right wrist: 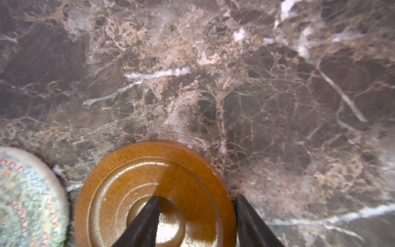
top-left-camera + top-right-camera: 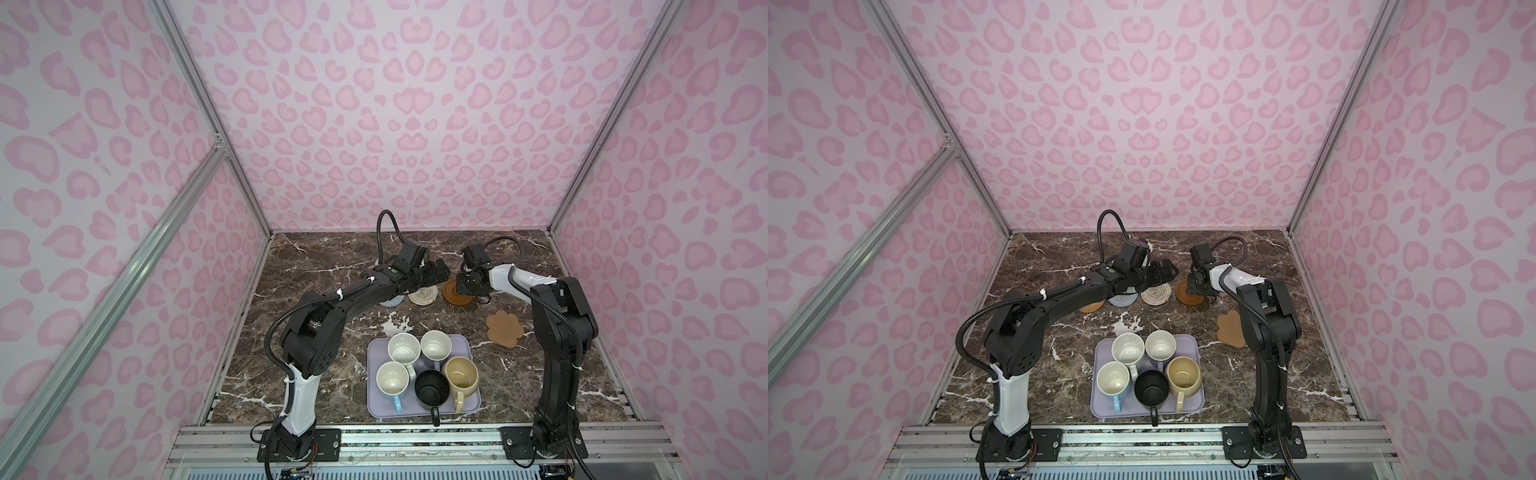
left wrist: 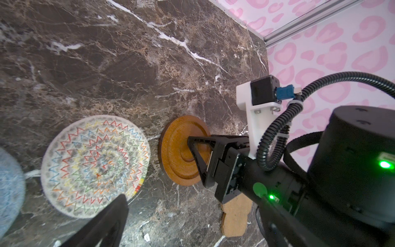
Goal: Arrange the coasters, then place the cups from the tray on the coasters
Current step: 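Lift the right gripper off the disc and move it over the cork paw coaster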
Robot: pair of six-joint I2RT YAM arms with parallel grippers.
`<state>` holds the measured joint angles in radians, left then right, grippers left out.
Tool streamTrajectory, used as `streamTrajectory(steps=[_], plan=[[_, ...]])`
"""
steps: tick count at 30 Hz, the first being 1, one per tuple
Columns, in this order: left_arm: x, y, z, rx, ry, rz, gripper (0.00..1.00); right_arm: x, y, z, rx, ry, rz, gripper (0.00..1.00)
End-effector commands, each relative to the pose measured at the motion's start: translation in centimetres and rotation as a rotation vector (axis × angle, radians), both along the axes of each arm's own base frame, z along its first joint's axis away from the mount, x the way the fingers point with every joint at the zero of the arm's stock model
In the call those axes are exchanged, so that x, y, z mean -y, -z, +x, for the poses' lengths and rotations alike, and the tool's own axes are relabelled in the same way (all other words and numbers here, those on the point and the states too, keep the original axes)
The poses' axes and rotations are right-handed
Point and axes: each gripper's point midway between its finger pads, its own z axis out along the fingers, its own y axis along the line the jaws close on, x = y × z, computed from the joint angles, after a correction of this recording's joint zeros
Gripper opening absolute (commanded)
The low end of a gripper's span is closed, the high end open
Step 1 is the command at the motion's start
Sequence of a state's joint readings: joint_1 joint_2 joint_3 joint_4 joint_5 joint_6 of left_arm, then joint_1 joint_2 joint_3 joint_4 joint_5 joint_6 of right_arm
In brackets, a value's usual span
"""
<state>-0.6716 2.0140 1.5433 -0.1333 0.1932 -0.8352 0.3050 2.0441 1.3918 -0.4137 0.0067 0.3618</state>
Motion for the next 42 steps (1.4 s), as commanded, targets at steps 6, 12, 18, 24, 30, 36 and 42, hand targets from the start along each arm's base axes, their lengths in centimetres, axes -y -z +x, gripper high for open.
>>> streamTrajectory(steps=[6,12,18,24,30,36,42], plan=[[-1.4,-3.2,0.1,0.08,-0.041,0.0,0.98,-0.6,-3.8,0.6,0.051,-0.017,-0.013,0.64],[-2.2,-5.7,-1.3,0.128,-0.04,-0.061,0.98,-0.4,-8.7,-0.7,0.152,-0.032,0.008,0.76],[-1.0,-7.3,-4.2,0.142,0.02,-0.098,0.98,0.6,-13.3,-4.0,0.245,-0.031,-0.005,0.91],[0.4,-6.6,-8.0,0.116,0.096,-0.088,0.98,2.3,-14.8,-8.2,0.297,-0.001,0.023,0.96],[3.2,-6.9,-11.5,0.129,0.186,-0.093,0.98,5.3,-13.7,-12.1,0.254,0.066,-0.034,0.98],[5.5,-5.8,-12.9,0.116,0.263,-0.073,0.98,8.0,-9.9,-15.5,0.185,0.14,0.028,0.98],[7.3,-6.7,-14.1,0.135,0.313,-0.02,0.98,10.1,-7.0,-17.7,0.169,0.249,0.073,0.99]])
